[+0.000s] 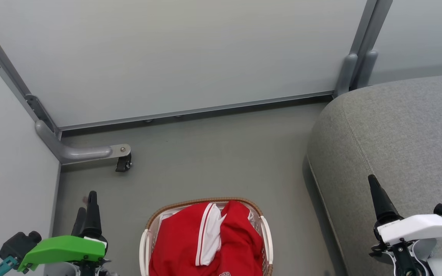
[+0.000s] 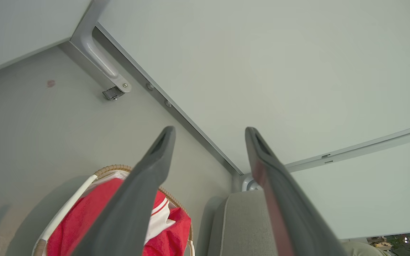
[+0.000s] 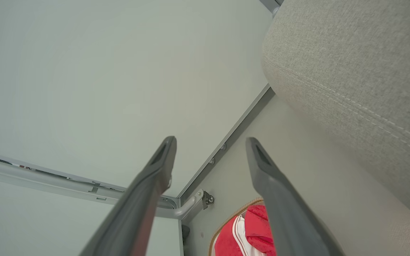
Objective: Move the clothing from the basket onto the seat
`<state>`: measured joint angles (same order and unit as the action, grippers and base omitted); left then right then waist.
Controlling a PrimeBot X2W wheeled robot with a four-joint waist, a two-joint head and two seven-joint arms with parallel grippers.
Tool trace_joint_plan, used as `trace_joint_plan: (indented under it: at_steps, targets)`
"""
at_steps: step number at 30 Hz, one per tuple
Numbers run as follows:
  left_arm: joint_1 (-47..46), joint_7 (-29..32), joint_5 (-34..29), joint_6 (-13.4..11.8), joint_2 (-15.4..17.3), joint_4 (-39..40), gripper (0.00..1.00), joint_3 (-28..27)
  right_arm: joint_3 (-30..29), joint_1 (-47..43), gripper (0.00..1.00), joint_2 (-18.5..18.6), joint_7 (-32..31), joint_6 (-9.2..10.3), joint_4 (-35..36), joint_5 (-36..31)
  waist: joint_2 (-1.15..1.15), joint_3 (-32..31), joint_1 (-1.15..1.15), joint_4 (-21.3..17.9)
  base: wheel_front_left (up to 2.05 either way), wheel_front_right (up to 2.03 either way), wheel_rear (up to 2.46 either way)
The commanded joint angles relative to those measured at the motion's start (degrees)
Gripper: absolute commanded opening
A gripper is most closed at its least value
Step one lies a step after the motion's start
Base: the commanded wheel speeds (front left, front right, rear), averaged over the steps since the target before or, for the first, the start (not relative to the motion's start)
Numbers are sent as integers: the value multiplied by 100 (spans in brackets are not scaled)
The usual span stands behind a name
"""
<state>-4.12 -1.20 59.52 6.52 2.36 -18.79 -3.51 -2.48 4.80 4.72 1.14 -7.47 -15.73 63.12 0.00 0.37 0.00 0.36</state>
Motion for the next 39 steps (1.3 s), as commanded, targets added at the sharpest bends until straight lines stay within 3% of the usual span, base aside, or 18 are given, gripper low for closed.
trace_joint_plan:
  at_steps: [1,19,39]
  targets:
    - [-166,-64,-241,-20,52,70,100,22,6,143,100,66,70,-2,103,-214,0,-2,0,3,0,0,0]
    - [-236,-418,-1776,-64,84,65,100,203,168,254,100,140,423,-2,218,-1717,0,-5,0,32,0,0,0]
    - [-329,-743,-3080,-164,93,-233,100,365,388,347,100,159,752,-2,114,-3083,0,-4,0,56,0,0,0]
